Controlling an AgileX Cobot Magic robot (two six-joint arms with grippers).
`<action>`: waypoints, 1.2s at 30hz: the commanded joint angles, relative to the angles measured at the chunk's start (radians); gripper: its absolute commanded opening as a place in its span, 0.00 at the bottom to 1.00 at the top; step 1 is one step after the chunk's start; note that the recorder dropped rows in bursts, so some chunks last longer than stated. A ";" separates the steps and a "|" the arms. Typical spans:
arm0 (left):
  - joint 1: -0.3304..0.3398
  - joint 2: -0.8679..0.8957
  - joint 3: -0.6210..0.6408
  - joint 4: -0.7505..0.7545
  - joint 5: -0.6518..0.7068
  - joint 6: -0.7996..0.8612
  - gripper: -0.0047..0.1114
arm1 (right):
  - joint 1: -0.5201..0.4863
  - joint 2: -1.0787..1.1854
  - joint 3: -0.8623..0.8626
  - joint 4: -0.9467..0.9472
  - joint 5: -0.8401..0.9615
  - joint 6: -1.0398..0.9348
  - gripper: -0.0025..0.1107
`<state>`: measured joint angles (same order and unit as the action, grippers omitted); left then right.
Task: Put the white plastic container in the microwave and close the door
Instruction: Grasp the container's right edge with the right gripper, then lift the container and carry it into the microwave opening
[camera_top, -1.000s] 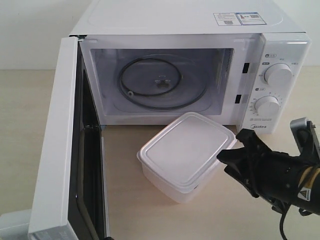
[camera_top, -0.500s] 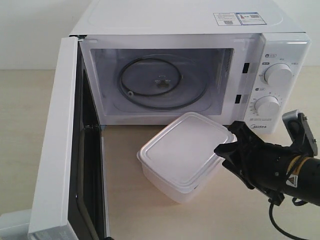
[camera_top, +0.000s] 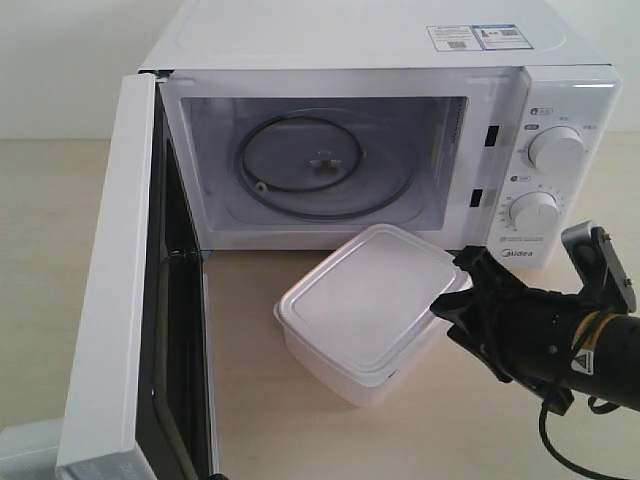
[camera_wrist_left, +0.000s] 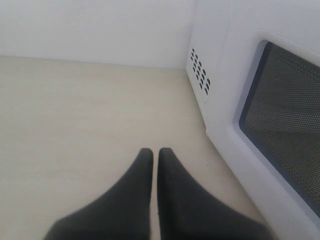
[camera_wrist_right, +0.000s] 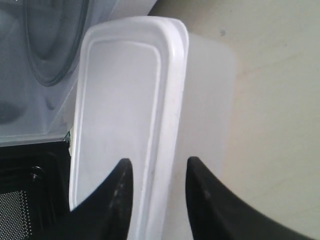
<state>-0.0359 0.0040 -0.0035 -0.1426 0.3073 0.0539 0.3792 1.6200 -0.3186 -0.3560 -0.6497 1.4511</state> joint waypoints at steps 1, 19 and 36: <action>0.002 -0.004 0.003 0.005 -0.001 0.000 0.08 | 0.013 -0.003 -0.003 -0.063 0.005 0.039 0.33; 0.002 -0.004 0.003 0.005 -0.001 0.000 0.08 | 0.079 -0.003 -0.023 0.133 0.063 -0.074 0.33; 0.002 -0.004 0.003 0.005 -0.001 0.000 0.08 | 0.110 0.168 -0.026 0.135 -0.170 -0.047 0.33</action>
<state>-0.0359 0.0040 -0.0035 -0.1426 0.3073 0.0539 0.4883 1.7795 -0.3422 -0.2164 -0.8069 1.4085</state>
